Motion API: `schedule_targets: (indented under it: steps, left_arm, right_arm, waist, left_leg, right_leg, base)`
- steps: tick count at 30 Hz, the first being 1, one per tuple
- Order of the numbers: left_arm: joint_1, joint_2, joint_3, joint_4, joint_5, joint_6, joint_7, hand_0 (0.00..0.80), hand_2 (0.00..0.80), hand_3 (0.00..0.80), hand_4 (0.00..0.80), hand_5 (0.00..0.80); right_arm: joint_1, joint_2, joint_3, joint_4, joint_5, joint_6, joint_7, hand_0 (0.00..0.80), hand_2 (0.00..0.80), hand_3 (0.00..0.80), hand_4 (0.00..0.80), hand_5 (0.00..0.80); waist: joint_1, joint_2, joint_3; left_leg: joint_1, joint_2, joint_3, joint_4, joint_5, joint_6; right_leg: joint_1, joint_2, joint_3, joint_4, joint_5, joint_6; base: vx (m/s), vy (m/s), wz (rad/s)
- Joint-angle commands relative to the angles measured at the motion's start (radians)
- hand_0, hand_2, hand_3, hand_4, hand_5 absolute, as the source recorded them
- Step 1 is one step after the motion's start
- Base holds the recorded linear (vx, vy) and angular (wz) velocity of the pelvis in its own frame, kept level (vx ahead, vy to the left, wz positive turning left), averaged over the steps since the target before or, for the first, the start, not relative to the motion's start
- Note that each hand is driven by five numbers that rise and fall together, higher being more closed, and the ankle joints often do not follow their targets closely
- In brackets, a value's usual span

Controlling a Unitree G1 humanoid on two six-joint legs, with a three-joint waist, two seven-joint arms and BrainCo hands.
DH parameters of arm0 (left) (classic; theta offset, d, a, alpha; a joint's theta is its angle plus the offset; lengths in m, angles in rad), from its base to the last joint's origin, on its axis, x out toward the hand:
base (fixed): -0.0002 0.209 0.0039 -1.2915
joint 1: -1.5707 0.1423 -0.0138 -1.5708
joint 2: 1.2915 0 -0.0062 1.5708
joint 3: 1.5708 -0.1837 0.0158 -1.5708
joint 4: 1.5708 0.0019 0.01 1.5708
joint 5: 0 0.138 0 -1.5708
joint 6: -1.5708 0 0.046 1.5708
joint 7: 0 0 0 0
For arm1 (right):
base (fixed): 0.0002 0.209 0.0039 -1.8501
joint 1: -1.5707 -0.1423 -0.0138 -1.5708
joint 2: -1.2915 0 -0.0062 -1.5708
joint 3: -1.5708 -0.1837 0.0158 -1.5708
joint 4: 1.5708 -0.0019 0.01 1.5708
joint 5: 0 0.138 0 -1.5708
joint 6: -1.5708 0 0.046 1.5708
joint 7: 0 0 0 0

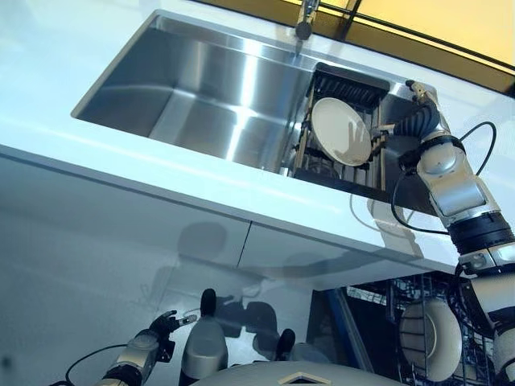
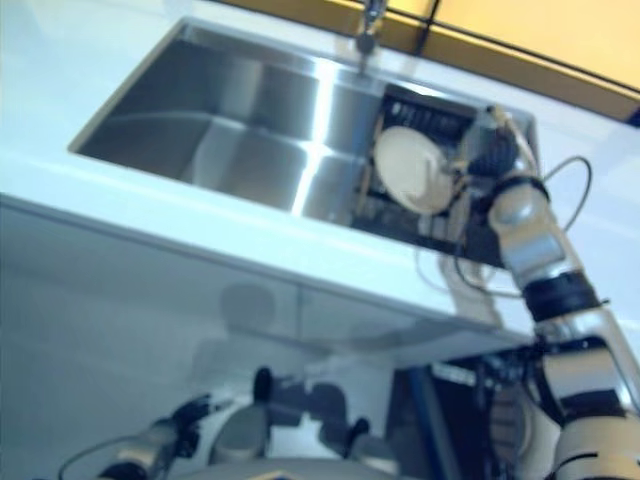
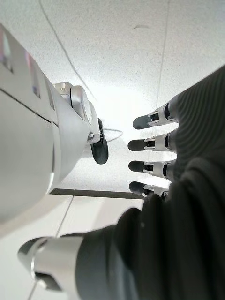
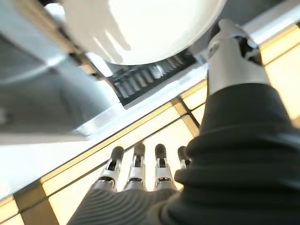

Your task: Take plates into dishwasher

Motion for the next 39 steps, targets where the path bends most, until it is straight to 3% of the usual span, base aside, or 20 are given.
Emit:
schedule_targets:
  steps: [1, 13, 39]
  left_arm:
    - [-0.009, -0.008, -0.018, 0.012, 0.030, -0.010, -0.002, 0.000, 0.000, 0.000, 0.000, 0.000]
    - [-0.030, 0.001, -0.026, -0.002, 0.023, -0.036, -0.001, 0.000, 0.000, 0.000, 0.000, 0.000]
    - [-0.061, -0.037, -0.070, -0.017, -0.022, -0.056, 0.014, 0.000, 0.000, 0.000, 0.000, 0.000]
  right_arm:
    - [-0.024, -0.098, 0.072, 0.006, -0.097, -0.069, 0.031, 0.000, 0.000, 0.000, 0.000, 0.000]
    - [-0.071, -0.034, 0.141, 0.063, -0.026, -0.050, 0.038, 0.000, 0.000, 0.000, 0.000, 0.000]
    - [-0.188, 0.077, 0.177, 0.092, 0.041, 0.068, -0.050, 0.000, 0.000, 0.000, 0.000, 0.000]
  waist:
    - [0.033, 0.033, -0.045]
    - [0.051, 0.042, 0.007]
    - [0.066, 0.104, 0.078]
  left_leg:
    - [0.114, -0.025, 0.005, 0.015, -0.189, 0.027]
    - [0.066, -0.025, -0.001, 0.019, -0.173, 0.025]
    - [0.000, -0.034, -0.017, 0.023, -0.141, 0.010]
  right_leg:
    - [-0.124, -0.055, 0.061, 0.073, 0.076, 0.078]
    - [-0.150, -0.053, 0.052, 0.076, 0.076, 0.073]
    - [-0.202, -0.064, 0.054, 0.093, 0.066, 0.049]
  base:
    - [-0.043, -0.033, 0.00]
    - [-0.056, -0.014, 0.04]
    - [-0.029, 0.016, 0.02]
